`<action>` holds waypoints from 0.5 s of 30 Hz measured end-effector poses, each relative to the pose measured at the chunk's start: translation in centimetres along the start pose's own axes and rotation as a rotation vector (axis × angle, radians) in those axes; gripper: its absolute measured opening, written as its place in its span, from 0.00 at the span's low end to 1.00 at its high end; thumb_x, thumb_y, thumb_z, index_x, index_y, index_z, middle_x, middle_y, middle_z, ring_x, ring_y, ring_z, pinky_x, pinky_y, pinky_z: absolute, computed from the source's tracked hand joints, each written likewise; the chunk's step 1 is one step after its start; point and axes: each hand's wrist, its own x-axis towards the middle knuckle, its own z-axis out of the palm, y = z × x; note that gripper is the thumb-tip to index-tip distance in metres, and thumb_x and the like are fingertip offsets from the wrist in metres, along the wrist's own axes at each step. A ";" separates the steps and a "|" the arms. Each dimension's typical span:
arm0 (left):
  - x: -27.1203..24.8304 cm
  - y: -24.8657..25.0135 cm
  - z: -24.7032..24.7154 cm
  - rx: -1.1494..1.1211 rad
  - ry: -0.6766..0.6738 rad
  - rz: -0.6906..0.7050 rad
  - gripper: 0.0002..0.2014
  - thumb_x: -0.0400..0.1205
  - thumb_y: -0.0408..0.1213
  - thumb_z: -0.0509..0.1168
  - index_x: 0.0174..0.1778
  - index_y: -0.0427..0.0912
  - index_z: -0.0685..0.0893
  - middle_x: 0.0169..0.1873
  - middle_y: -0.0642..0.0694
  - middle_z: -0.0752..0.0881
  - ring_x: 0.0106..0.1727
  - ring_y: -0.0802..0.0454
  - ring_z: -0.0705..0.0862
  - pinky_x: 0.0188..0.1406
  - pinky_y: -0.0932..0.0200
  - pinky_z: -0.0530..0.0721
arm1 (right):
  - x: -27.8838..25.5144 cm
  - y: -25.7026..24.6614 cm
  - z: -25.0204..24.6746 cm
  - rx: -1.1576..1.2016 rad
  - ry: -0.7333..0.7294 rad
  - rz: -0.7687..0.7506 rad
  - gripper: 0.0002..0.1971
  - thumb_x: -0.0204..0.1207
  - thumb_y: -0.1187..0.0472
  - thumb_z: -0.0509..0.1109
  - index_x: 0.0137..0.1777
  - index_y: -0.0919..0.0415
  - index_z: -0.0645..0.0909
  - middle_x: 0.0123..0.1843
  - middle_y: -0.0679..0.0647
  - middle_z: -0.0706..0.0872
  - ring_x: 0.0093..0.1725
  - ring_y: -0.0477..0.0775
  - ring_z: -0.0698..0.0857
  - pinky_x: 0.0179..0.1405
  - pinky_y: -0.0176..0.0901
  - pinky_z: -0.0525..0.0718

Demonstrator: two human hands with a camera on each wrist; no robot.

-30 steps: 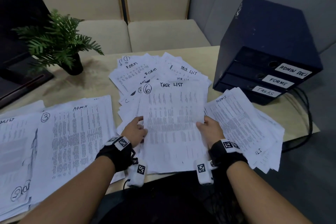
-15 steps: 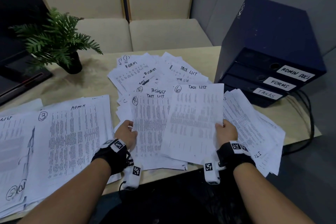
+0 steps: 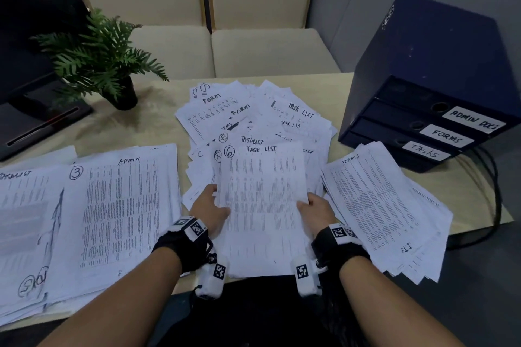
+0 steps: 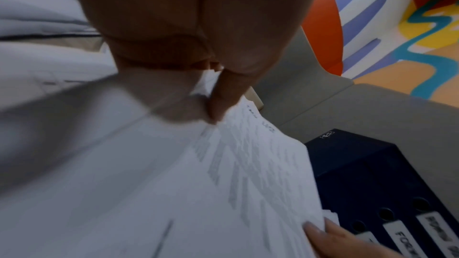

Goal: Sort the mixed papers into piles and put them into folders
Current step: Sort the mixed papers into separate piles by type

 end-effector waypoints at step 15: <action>-1.4 -2.6 -5.1 -0.338 0.085 -0.016 0.19 0.80 0.30 0.62 0.66 0.48 0.74 0.57 0.42 0.86 0.56 0.42 0.86 0.59 0.43 0.84 | -0.6 -4.8 3.1 0.141 -0.225 -0.155 0.10 0.81 0.67 0.65 0.50 0.51 0.83 0.52 0.49 0.89 0.52 0.51 0.88 0.52 0.43 0.86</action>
